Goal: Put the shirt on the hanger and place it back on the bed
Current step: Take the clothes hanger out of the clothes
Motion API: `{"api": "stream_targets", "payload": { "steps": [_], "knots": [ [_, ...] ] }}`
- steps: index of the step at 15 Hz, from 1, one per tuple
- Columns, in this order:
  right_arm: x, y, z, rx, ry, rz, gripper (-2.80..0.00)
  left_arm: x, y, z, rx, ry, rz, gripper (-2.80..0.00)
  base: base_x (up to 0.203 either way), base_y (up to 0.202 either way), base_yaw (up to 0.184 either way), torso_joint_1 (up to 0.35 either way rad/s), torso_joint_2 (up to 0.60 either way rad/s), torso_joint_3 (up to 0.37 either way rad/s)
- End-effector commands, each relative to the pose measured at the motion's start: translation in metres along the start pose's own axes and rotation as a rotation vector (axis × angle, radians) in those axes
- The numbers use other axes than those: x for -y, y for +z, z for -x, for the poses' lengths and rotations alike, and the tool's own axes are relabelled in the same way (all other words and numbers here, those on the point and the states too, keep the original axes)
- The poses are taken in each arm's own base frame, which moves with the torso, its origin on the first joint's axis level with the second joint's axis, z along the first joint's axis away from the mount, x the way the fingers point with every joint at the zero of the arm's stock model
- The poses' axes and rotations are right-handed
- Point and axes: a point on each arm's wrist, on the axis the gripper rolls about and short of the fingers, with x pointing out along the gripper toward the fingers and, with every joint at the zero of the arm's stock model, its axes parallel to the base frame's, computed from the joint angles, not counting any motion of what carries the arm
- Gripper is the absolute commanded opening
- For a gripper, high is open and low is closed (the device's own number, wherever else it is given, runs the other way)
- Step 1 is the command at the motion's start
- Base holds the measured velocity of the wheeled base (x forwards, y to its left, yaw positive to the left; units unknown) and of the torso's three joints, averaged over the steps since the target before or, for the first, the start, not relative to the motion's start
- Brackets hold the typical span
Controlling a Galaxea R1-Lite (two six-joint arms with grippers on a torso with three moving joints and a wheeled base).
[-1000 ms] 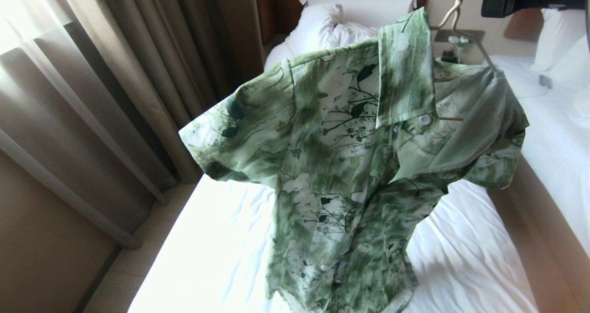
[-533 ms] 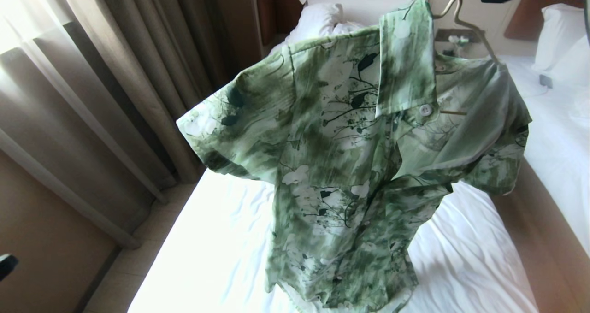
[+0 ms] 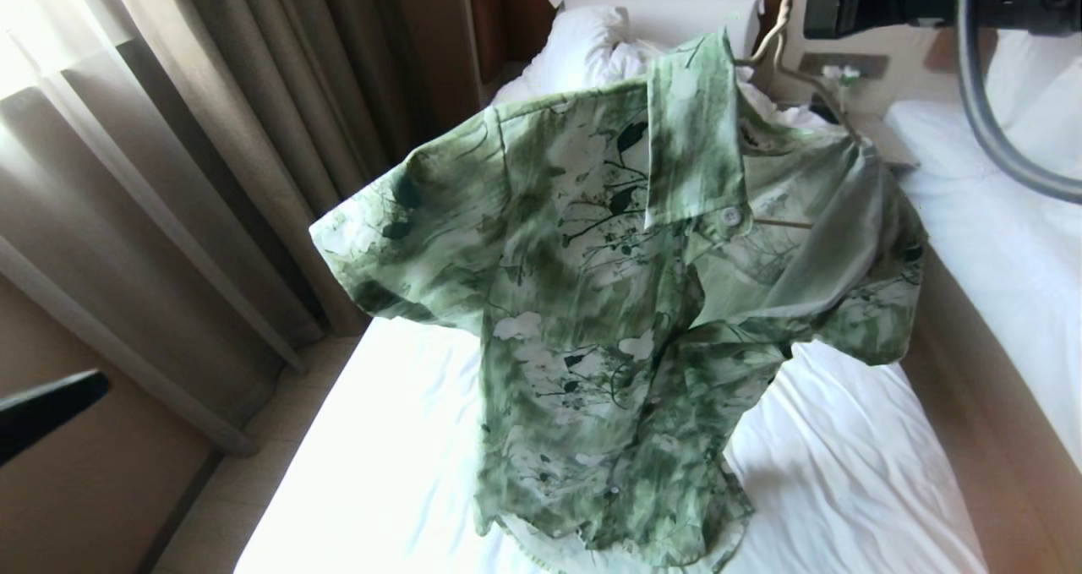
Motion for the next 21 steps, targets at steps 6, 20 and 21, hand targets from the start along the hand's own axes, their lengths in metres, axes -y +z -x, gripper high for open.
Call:
{"api": "stream_targets", "payload": {
  "steps": [6, 20, 21],
  "knots": [
    [-0.013, -0.016, -0.027, -0.051, 0.032, 0.010, -2.80, -0.019, 0.012, -0.100, -0.140, -0.199, -0.028, 0.00, 0.000, 0.000, 0.000, 0.000, 0.00, 0.000],
    [-0.014, -0.017, -0.029, -0.055, 0.065, 0.010, -2.80, -0.049, 0.039, -0.142, -0.011, -0.110, -0.367, 0.00, 0.000, 0.000, 0.000, 0.000, 0.00, 0.000],
    [-0.014, -0.018, -0.030, -0.057, 0.062, 0.011, -2.80, -0.047, 0.045, -0.136, 0.012, -0.103, -0.378, 0.00, 0.000, 0.000, 0.000, 0.000, 0.00, 0.000]
  ]
}}
